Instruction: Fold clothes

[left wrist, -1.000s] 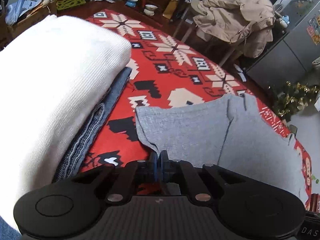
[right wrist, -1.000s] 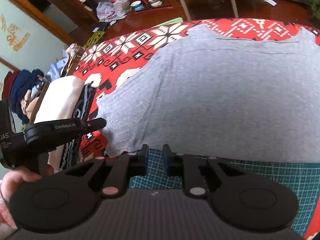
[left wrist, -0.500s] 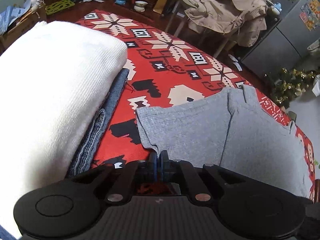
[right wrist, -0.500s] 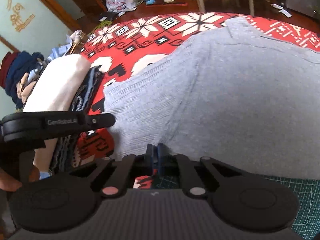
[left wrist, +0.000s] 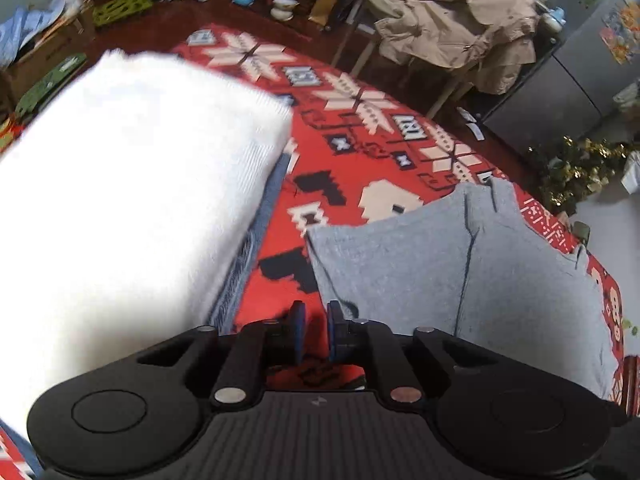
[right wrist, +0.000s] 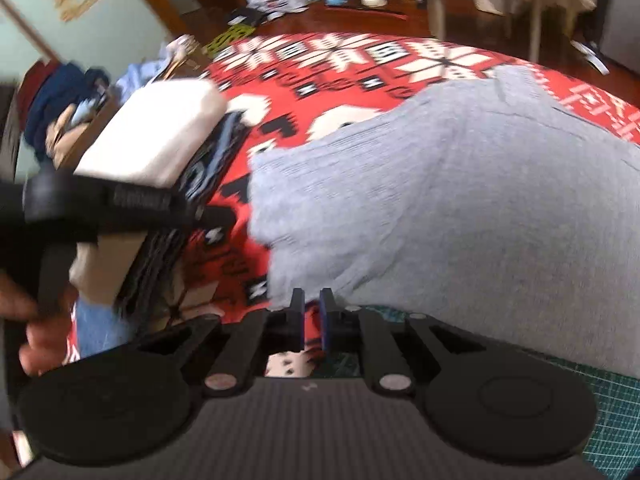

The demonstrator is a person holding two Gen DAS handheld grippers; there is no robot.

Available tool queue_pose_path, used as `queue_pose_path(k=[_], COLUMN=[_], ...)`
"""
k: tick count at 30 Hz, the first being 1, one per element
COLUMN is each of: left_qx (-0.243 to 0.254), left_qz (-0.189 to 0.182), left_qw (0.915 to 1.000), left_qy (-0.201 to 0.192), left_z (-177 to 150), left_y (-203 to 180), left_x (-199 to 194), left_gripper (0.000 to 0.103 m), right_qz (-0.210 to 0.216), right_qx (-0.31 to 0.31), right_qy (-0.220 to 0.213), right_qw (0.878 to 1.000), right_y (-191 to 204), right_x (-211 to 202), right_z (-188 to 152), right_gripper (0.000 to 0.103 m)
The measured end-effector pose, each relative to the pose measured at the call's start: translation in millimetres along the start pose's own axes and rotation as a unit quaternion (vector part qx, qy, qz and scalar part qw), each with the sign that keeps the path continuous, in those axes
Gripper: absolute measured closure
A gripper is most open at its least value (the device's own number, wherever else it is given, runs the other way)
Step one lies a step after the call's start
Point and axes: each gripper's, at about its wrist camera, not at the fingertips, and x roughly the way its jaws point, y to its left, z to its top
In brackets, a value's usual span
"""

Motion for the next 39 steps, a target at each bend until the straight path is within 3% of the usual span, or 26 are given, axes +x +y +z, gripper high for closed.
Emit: queue_pose_path(k=[2, 6, 9, 11, 12, 19, 23, 30, 32, 33, 39], left_qx=[0.019, 0.051, 0.064, 0.067, 0.068, 0.058, 0.044, 0.071, 0.095, 0.108, 0.145], left_qz=[-0.005, -0.009, -0.012, -0.013, -0.014, -0.014, 0.018, 0.062, 0.073, 0.081, 0.110], left_qw=[0.9998, 0.9986, 0.9978, 0.9976, 0.9975, 0.9982, 0.9988, 0.9954, 0.9925, 0.9904, 0.9814], left_qy=[-0.002, 0.007, 0.011, 0.012, 0.012, 0.009, -0.007, -0.020, -0.027, -0.029, -0.063], left_z=[5.9, 12.8, 13.7, 13.5, 13.5, 17.4, 22.1, 25.5, 25.5, 25.3, 37.8], left_y=[-1.4, -2.6, -3.0, -3.3, -3.6, -9.0, -15.7, -32.0, -37.0, -39.8, -49.1], left_x=[-1.6, 2.7, 3.8, 3.9, 4.4, 13.6, 23.5, 43.5, 46.3, 46.9, 25.2], left_gripper=[0.082, 0.082, 0.082, 0.082, 0.081, 0.073, 0.073, 0.074, 0.078, 0.093, 0.098], right_qz=[-0.001, -0.027, -0.051, -0.054, -0.052, -0.043, -0.032, -0.028, -0.028, -0.027, -0.008], right_qx=[-0.017, -0.050, -0.059, -0.045, -0.034, 0.031, 0.038, 0.062, 0.065, 0.068, 0.079], right_qy=[-0.003, -0.009, 0.000, 0.003, 0.003, -0.016, -0.019, -0.020, -0.020, -0.020, -0.022], right_qw=[1.000, 0.998, 0.997, 0.998, 0.998, 0.998, 0.999, 0.997, 0.997, 0.997, 0.997], right_y=[10.1, 28.0, 32.8, 28.8, 25.5, 4.1, 0.1, -8.8, -11.5, -12.7, -14.5], right_x=[2.0, 9.2, 19.3, 21.7, 20.8, -3.3, -6.3, -8.9, -9.3, -9.1, -10.6], right_z=[-2.1, -0.5, 1.8, 1.4, 1.0, -2.7, -2.5, -3.9, -4.4, -4.5, -1.4], right_gripper=[0.093, 0.081, 0.080, 0.089, 0.100, 0.100, 0.100, 0.101, 0.101, 0.101, 0.101])
